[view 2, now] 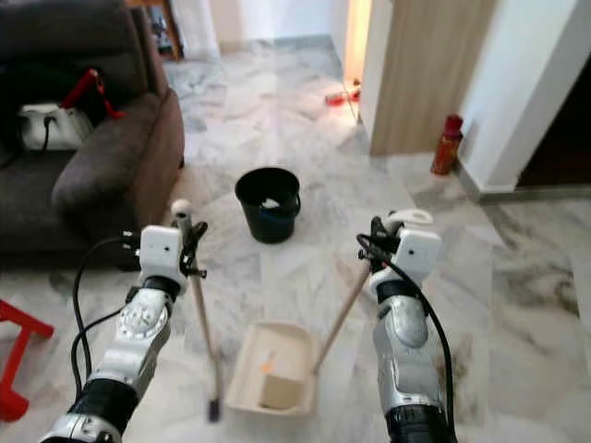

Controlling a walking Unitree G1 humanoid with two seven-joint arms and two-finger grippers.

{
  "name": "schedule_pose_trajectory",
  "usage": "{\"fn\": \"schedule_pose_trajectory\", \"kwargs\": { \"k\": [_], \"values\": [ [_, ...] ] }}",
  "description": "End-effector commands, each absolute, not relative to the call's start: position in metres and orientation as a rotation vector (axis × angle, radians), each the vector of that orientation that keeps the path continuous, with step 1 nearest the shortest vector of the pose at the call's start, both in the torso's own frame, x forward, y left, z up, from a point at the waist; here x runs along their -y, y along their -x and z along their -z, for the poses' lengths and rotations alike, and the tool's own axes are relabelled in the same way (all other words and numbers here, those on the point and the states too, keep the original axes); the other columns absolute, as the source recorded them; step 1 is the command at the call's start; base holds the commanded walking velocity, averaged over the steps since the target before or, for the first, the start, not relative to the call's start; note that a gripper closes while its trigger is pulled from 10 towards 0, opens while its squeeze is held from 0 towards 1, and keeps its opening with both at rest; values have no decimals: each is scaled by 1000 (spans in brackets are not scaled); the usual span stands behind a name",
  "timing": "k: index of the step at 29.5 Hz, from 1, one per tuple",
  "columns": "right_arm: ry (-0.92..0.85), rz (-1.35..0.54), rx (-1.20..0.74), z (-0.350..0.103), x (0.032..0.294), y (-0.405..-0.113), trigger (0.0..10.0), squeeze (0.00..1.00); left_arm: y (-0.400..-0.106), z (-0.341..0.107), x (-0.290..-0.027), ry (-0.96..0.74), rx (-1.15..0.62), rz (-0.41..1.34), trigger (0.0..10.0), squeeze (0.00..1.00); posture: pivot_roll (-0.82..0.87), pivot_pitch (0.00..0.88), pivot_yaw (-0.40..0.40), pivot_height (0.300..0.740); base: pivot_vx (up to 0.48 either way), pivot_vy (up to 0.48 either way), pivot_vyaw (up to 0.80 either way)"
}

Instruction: Sweep floor

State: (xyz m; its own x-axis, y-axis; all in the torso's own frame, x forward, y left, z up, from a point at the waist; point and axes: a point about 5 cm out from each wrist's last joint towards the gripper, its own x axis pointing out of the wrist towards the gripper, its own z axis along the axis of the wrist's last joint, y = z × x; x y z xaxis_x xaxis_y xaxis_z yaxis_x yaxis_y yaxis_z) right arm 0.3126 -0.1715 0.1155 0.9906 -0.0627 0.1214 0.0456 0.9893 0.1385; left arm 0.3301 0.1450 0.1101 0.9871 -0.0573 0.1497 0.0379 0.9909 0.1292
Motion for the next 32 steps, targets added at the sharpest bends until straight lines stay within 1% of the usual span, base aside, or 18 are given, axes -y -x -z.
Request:
{"fn": "schedule_pose_trajectory", "kwargs": {
  "k": [1,32],
  "values": [
    [-169,25,178,-127,161,-316,10000,0,-331,-120,-156,-151,194,21,10000,0,-94,0,57,740,322,0,0],
    [-176,3,177,-127,156,-317,10000,0,-333,-120,-153,-152,197,36,10000,0,-82,0,56,740,327,0,0]
  ]
}}
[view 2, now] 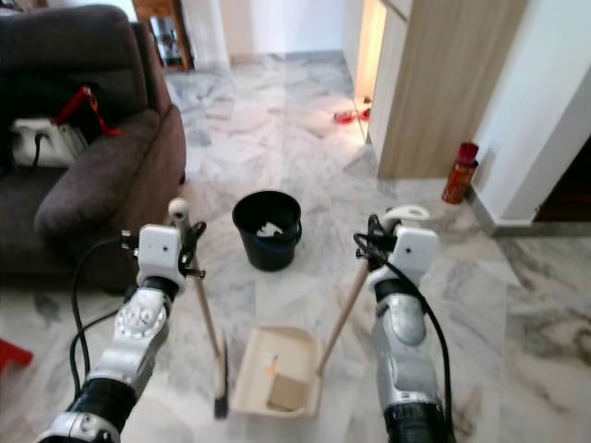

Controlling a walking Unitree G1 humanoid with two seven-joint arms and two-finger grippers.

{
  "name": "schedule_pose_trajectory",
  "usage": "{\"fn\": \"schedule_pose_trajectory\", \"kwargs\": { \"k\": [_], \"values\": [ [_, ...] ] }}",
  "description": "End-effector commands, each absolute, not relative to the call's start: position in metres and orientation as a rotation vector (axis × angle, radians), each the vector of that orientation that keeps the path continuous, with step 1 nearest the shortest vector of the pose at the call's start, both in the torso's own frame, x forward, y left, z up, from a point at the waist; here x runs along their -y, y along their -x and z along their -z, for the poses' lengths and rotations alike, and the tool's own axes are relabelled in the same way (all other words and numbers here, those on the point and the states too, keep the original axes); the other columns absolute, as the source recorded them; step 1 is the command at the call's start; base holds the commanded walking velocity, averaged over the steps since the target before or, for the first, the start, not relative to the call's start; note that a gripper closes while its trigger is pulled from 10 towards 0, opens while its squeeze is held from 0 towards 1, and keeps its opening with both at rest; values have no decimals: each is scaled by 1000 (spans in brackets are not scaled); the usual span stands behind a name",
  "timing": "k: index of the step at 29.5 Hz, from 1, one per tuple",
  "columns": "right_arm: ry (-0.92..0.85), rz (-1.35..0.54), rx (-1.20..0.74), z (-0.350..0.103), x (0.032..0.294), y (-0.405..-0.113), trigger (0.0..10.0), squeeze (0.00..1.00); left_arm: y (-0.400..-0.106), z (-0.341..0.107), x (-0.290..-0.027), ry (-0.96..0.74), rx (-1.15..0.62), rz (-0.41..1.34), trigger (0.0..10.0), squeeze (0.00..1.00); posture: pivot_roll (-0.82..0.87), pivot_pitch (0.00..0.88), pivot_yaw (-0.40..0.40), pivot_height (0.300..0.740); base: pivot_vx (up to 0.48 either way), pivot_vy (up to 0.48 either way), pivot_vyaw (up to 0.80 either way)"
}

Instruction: Sweep floor

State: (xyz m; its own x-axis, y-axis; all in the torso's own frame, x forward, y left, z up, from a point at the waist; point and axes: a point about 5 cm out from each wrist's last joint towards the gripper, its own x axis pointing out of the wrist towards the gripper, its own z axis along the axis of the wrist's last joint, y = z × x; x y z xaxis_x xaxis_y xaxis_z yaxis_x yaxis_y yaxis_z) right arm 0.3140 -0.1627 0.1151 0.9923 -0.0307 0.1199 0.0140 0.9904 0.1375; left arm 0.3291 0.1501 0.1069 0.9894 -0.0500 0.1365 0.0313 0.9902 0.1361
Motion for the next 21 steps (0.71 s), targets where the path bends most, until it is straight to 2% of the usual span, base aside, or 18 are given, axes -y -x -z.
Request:
{"fn": "schedule_pose_trajectory", "kwargs": {
  "k": [1,21],
  "values": [
    [-176,3,177,-127,156,-317,10000,0,-333,-120,-153,-152,197,36,10000,0,-82,0,56,740,330,0,0],
    [-175,-15,177,-128,155,-320,10000,0,-333,-120,-151,-147,203,38,10000,0,-69,0,42,740,326,0,0]
  ]
}}
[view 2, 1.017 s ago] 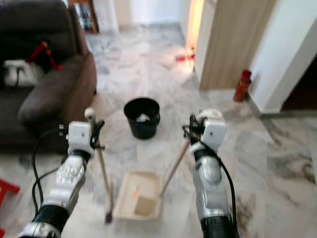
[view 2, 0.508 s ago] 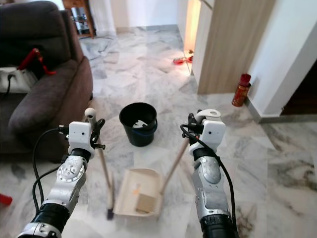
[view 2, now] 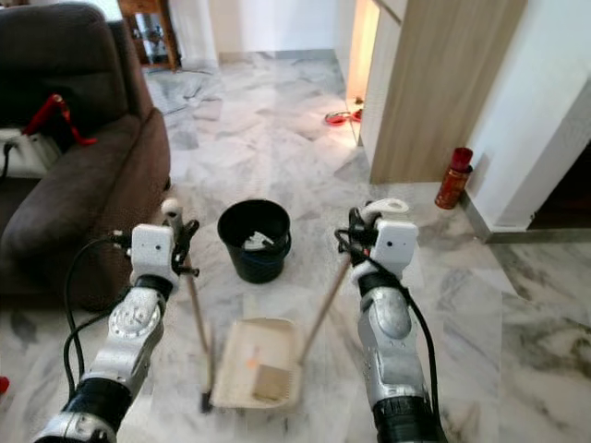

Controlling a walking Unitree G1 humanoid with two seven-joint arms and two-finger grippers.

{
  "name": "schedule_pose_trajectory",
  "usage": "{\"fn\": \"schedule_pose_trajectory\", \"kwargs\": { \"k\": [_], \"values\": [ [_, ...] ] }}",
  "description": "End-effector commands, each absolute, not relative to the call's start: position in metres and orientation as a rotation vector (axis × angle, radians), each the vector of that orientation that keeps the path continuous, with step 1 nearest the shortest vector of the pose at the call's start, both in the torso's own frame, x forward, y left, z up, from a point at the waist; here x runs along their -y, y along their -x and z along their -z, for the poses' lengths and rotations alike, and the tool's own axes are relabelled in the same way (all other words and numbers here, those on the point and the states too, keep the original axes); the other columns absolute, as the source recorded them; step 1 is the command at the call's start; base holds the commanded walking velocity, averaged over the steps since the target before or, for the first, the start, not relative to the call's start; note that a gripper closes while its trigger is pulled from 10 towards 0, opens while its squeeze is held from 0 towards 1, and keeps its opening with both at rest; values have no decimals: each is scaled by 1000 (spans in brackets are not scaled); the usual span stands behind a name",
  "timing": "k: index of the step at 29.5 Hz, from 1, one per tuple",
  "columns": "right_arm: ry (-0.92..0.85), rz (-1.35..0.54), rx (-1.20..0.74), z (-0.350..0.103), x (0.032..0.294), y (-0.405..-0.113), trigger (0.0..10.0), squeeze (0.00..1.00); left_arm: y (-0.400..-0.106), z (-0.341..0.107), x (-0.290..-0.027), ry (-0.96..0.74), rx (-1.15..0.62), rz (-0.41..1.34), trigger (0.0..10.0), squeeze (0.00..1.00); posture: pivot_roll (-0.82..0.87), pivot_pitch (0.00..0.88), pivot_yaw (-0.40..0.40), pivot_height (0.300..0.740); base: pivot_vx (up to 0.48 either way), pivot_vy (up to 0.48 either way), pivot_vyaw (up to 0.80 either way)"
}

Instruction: Sweep floor

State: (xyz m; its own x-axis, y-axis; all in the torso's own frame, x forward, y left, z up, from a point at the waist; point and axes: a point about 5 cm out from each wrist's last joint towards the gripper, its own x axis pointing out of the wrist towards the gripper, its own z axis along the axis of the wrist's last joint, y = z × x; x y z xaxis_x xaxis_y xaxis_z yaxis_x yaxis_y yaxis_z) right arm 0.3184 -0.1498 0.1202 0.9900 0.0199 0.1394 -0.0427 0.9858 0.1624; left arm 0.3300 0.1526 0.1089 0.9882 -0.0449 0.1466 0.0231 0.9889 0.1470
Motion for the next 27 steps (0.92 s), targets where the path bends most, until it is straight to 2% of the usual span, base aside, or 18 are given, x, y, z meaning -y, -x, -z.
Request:
{"fn": "schedule_pose_trajectory", "kwargs": {
  "k": [1,27],
  "values": [
    [-176,-16,176,-128,154,-320,10000,0,-332,-120,-151,-148,203,35,10000,0,-69,0,42,740,326,0,0],
    [-171,-28,174,-127,152,-320,10000,0,-332,-120,-150,-141,201,31,10000,0,-64,0,38,740,329,0,56]
  ]
}}
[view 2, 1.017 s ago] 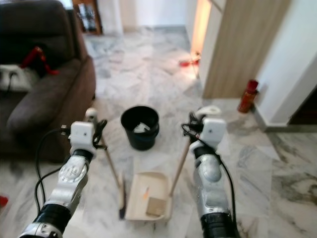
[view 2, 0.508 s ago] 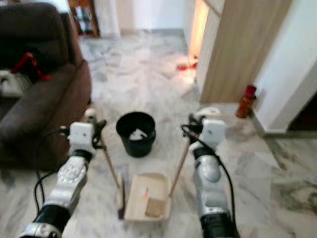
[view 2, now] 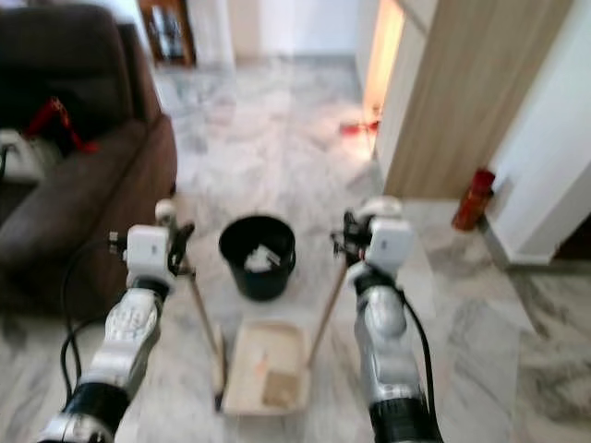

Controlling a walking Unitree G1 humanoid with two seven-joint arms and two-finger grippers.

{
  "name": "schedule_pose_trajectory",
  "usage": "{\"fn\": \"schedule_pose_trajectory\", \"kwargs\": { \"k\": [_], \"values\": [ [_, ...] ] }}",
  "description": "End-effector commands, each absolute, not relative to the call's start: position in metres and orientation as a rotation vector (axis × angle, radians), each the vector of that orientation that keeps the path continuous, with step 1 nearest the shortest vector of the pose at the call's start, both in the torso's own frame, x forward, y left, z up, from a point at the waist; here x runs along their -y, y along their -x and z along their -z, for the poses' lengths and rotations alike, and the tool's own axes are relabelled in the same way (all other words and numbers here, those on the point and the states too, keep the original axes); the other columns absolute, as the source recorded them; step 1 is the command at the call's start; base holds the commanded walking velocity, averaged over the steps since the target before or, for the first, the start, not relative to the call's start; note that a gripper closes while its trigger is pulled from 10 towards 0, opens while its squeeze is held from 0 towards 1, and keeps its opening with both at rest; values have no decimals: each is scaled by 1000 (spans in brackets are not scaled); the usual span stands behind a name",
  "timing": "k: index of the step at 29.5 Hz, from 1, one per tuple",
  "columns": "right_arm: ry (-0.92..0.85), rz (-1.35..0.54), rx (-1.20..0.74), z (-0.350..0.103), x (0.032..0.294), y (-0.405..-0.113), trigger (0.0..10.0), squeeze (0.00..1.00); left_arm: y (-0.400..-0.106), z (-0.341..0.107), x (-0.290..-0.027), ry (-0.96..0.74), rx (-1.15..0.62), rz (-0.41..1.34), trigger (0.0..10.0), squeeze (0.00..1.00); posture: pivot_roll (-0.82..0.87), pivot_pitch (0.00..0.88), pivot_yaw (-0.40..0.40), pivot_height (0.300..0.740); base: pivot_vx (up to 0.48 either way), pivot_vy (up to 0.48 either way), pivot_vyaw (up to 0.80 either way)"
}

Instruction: Sweep floor

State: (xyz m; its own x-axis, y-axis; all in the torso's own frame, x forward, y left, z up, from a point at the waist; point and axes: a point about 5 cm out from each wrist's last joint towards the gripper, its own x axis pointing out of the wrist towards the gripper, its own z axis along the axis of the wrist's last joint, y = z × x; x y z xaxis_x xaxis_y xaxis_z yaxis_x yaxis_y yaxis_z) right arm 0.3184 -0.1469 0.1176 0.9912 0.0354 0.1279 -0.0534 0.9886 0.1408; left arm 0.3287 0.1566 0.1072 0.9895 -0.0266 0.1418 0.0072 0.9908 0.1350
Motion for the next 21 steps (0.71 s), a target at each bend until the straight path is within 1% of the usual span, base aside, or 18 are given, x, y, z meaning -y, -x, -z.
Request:
{"fn": "schedule_pose_trajectory", "kwargs": {
  "k": [1,16,21],
  "values": [
    [-172,-28,174,-127,152,-320,10000,0,-332,-120,-150,-141,202,31,10000,0,-64,0,38,740,334,0,0],
    [-181,-23,181,-127,153,-319,10000,0,-332,-120,-150,-138,204,34,10000,0,-69,0,39,740,330,0,0],
    [-175,-23,188,-129,156,-319,10000,0,-331,-121,-148,-131,218,49,10000,0,-70,0,40,740,0,0,0]
  ]
}}
